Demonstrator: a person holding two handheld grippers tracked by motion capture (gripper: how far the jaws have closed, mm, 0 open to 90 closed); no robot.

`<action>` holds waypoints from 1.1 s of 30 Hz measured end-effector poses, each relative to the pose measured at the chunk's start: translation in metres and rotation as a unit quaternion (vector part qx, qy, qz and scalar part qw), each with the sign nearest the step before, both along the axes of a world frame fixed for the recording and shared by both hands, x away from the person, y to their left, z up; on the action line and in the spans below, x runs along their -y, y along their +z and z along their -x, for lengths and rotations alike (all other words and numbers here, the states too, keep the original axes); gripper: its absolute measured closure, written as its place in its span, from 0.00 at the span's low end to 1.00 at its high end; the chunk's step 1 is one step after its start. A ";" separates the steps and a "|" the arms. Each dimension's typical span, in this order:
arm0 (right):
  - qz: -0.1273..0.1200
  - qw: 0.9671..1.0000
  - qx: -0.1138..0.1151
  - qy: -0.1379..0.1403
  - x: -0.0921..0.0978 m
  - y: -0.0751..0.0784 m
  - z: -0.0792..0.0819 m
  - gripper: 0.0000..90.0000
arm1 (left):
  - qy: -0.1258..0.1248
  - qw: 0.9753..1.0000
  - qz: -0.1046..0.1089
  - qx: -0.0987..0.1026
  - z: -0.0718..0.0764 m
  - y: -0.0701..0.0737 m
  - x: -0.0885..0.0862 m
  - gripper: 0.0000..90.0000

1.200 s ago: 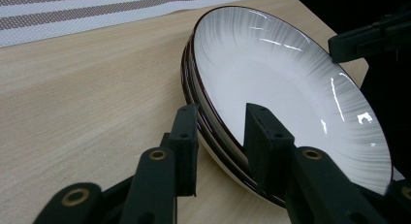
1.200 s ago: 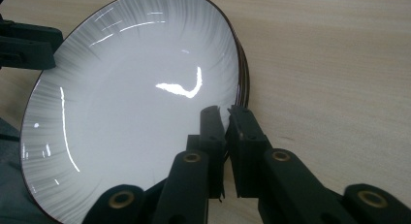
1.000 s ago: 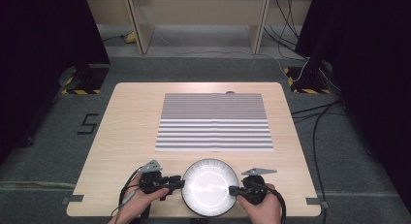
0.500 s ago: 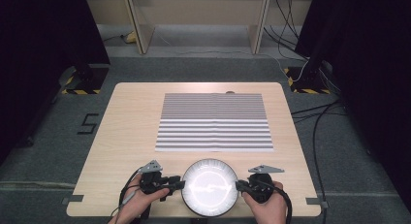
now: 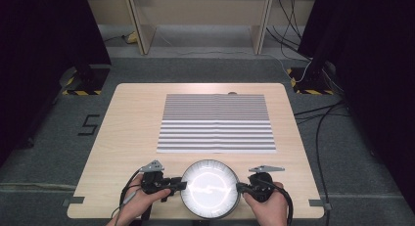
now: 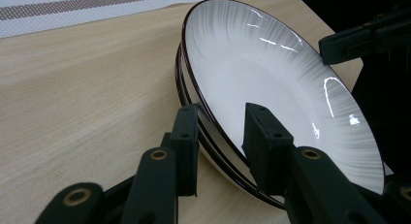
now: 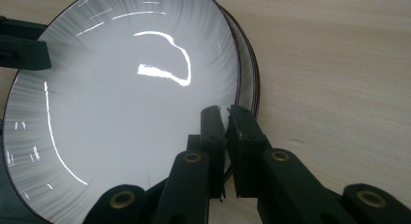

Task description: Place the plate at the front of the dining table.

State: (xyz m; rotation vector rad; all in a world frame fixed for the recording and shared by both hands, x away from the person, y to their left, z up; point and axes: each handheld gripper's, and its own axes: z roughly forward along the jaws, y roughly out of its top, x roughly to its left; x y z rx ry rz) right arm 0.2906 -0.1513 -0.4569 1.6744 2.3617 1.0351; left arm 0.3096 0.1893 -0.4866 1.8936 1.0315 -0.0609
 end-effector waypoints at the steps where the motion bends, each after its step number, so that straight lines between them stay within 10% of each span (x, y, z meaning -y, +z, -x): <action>1: -0.006 1.000 -0.006 -0.003 -0.001 0.000 0.000 0.94 | 0.000 1.000 0.001 -0.001 -0.001 0.001 -0.001 0.74; 33: -0.068 0.995 -0.078 0.010 -0.014 -0.023 0.000 0.79 | 0.005 1.000 -0.004 -0.027 -0.003 0.010 -0.010 0.73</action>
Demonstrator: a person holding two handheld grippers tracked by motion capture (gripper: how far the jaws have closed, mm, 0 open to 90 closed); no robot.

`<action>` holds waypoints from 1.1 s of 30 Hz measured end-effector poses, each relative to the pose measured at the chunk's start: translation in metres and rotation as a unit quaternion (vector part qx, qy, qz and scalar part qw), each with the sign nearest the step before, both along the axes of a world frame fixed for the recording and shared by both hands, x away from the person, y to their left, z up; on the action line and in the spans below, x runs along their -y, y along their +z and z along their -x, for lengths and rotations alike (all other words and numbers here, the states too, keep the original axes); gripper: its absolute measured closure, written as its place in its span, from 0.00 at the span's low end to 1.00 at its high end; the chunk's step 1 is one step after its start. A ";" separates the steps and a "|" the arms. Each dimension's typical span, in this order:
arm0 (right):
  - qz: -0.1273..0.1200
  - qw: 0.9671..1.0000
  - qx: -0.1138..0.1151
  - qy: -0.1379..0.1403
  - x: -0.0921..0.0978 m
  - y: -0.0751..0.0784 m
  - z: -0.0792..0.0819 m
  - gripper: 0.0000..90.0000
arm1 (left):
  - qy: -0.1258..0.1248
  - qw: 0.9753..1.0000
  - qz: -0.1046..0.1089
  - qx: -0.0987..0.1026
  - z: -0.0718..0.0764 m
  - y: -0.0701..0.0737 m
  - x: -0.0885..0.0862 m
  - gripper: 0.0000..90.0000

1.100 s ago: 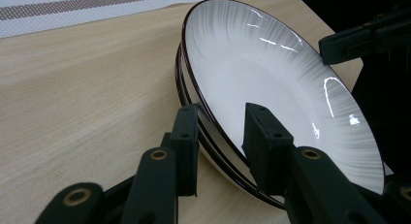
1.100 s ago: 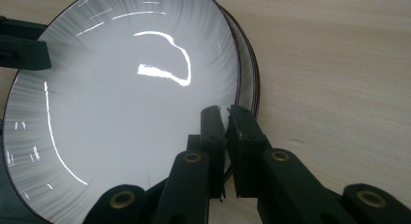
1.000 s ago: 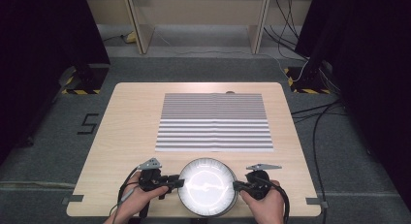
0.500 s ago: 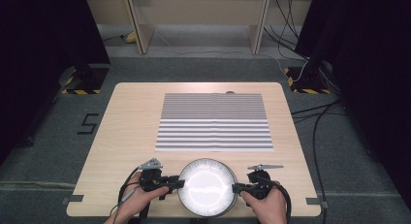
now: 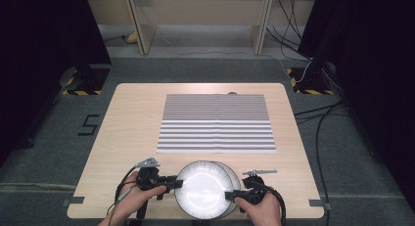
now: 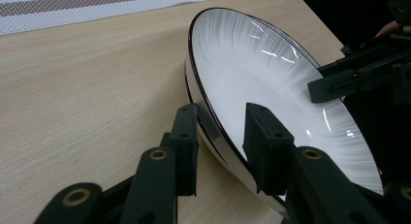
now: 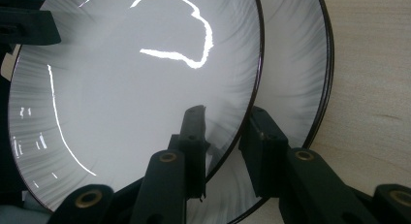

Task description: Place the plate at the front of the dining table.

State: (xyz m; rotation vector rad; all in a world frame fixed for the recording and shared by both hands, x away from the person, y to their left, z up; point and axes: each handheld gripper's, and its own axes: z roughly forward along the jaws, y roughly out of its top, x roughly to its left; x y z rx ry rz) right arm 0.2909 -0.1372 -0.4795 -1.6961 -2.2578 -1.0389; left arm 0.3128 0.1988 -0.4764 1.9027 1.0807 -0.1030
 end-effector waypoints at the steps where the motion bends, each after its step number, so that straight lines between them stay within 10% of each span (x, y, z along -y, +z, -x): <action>1: -0.001 1.000 -0.001 0.000 0.000 0.000 0.000 0.79 | 0.000 1.000 -0.001 -0.001 0.000 0.000 0.000 0.73; 22: -0.034 0.999 -0.029 -0.010 0.003 -0.005 -0.008 0.82 | -0.005 0.999 -0.011 -0.035 -0.003 -0.002 0.007 0.70; 33: -0.022 0.998 0.035 -0.045 0.010 -0.001 -0.012 0.88 | -0.008 1.000 -0.024 -0.011 -0.010 -0.003 0.018 0.77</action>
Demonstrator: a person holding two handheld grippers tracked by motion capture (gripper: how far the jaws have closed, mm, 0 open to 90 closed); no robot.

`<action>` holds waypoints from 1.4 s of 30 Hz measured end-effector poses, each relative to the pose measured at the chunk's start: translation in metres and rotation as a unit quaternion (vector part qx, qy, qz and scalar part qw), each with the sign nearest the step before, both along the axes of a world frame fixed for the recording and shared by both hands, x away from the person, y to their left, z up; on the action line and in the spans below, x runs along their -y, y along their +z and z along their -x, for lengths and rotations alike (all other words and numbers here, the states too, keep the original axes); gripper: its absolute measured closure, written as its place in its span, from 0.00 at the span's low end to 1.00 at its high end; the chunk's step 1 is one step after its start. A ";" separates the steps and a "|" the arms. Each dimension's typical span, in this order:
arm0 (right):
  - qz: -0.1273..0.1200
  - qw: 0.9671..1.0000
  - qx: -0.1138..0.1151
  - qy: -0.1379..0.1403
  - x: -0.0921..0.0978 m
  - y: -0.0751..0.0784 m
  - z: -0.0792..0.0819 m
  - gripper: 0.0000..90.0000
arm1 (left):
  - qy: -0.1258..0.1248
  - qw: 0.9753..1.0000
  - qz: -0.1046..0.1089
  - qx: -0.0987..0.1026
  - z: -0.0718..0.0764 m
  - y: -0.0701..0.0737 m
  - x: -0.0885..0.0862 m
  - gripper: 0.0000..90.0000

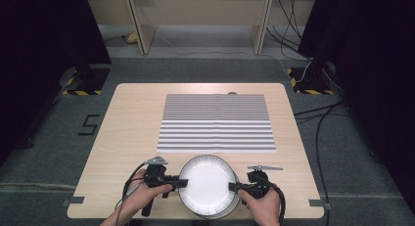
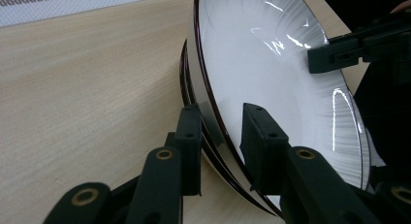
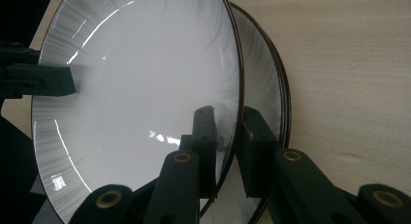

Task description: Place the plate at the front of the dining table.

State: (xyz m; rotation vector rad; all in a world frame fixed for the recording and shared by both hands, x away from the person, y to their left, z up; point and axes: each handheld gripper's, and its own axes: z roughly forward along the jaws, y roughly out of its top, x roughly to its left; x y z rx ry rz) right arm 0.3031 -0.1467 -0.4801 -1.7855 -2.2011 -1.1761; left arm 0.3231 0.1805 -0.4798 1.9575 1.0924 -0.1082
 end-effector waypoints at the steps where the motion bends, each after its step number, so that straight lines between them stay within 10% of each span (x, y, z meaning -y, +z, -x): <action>1: -0.001 1.000 0.002 -0.002 0.000 0.000 0.000 0.88 | 0.001 1.000 -0.003 0.003 0.000 0.000 0.001 0.78; 22: -0.031 0.993 0.105 -0.031 0.004 0.005 0.009 0.94 | 0.047 0.997 0.048 0.045 -0.003 -0.002 -0.003 0.89; 29: -0.028 0.991 0.127 -0.036 0.004 0.011 0.009 0.96 | 0.065 0.991 0.069 0.092 0.000 0.004 -0.001 0.92; 42: -0.019 0.985 0.165 -0.043 0.004 0.023 0.005 0.96 | 0.069 0.988 0.078 0.116 -0.009 0.013 0.000 0.92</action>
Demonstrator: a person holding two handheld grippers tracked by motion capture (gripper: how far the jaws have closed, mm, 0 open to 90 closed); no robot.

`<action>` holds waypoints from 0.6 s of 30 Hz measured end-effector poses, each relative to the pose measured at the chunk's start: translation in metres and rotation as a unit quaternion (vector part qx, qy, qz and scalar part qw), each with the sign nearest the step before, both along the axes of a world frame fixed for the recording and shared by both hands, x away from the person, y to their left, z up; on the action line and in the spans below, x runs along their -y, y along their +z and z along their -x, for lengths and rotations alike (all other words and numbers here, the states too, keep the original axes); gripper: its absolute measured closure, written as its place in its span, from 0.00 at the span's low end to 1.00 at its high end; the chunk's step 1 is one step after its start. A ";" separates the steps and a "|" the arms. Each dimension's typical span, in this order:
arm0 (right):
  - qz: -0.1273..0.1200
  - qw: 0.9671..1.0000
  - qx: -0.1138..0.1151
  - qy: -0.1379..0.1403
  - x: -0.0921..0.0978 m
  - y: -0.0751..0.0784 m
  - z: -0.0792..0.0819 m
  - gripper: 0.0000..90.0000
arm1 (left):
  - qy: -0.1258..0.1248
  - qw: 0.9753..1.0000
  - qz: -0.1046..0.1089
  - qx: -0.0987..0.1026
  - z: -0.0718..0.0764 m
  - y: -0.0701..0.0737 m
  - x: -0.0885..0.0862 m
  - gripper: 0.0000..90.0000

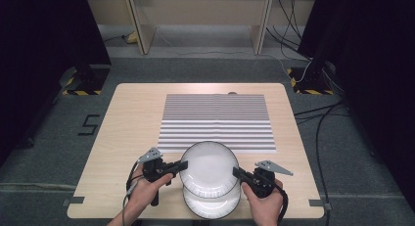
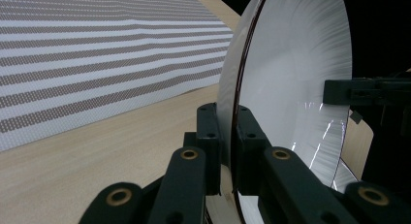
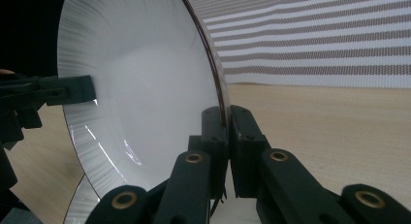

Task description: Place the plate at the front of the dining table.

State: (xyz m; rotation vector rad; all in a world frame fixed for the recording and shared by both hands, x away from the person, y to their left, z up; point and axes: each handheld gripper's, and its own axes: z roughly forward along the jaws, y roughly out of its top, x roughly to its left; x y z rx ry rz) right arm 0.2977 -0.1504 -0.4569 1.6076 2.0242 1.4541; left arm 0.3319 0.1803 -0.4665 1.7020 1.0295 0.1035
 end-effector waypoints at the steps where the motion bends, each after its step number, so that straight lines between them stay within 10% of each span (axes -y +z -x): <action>1: 0.001 1.000 0.004 -0.001 0.000 0.001 0.000 0.96 | 0.001 1.000 0.001 0.002 -0.001 0.001 0.001 0.92; 18: 0.005 1.000 0.024 -0.012 0.007 0.012 -0.004 0.96 | 0.002 1.000 -0.008 0.030 -0.007 0.011 0.010 0.93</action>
